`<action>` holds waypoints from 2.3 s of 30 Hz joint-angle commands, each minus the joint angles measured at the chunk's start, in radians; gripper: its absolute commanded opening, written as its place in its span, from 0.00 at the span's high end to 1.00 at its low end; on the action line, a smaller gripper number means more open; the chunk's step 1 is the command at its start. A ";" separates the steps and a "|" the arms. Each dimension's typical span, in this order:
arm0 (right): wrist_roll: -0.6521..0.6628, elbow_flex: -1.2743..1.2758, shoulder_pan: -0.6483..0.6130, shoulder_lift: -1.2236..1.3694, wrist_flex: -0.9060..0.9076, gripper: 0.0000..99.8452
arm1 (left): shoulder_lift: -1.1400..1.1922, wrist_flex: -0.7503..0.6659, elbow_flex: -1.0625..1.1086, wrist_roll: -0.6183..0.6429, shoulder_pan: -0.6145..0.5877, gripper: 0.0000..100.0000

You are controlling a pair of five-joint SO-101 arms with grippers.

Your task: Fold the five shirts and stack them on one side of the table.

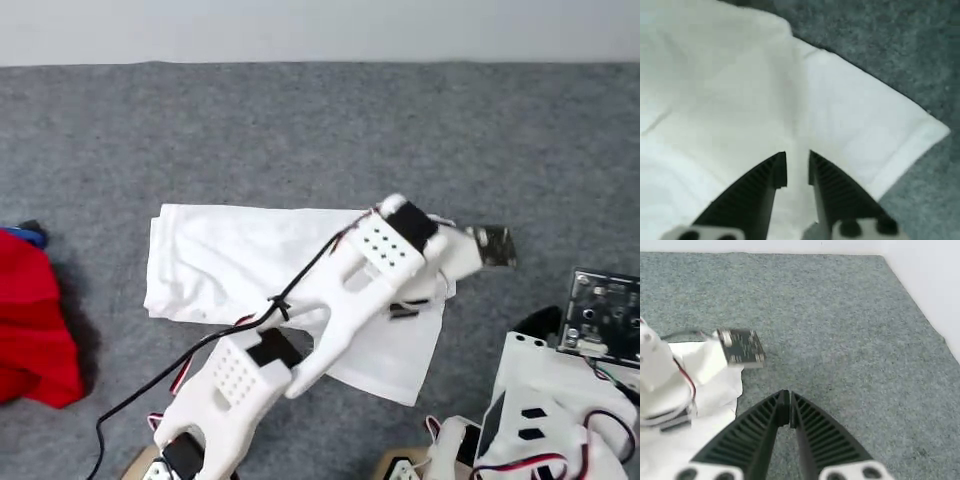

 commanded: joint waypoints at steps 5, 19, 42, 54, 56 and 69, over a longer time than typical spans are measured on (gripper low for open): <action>0.009 0.002 0.012 0.061 0.039 0.99 | -0.256 0.029 0.292 -0.015 0.072 0.85; 0.009 0.002 0.012 0.061 0.039 0.99 | -0.373 -0.163 0.598 -0.028 0.146 0.85; 0.009 0.002 0.012 0.061 0.039 0.99 | -0.371 -0.408 0.800 -0.029 0.143 0.83; 0.009 0.002 0.012 0.061 0.039 0.99 | -0.287 -0.411 0.734 -0.023 0.126 1.00; 0.009 0.002 0.012 0.061 0.039 0.99 | -0.275 -0.405 0.716 -0.023 0.123 0.99; 0.009 0.002 0.012 0.061 0.039 0.99 | -0.273 -0.210 0.529 -0.025 0.121 0.99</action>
